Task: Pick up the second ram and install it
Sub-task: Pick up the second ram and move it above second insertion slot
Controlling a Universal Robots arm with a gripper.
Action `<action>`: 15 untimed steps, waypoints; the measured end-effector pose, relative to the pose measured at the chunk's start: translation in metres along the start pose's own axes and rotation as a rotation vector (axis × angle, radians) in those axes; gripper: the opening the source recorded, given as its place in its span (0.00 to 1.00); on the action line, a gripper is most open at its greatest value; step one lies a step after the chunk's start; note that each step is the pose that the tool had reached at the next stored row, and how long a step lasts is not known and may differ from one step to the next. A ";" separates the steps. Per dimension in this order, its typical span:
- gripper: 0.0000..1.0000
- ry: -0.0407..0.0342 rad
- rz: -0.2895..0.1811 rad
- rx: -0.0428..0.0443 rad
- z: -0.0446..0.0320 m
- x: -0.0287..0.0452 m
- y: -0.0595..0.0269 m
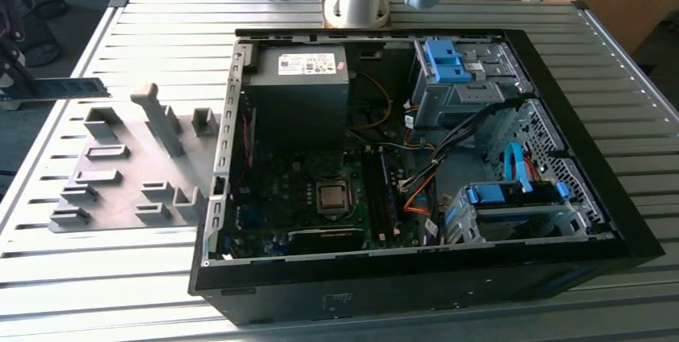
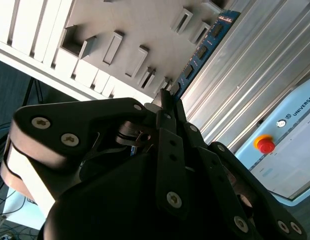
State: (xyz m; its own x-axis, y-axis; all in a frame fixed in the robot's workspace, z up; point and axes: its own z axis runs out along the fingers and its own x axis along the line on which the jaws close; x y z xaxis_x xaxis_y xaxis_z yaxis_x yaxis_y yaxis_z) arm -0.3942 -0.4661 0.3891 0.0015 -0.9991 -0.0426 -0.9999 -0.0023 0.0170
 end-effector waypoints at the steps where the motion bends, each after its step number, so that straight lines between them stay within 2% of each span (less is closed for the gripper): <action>1: 0.14 0.0000 0.000 0.0000 0.0000 0.0000 -0.0006; 15: 0.14 0.0001 0.000 -0.0001 -0.0001 0.0000 -0.0047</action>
State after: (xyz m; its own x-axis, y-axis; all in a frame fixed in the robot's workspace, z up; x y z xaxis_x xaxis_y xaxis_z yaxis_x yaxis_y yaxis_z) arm -0.3895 -0.4660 0.3892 0.0015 -0.9991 -0.0426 -0.9999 -0.0022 0.0171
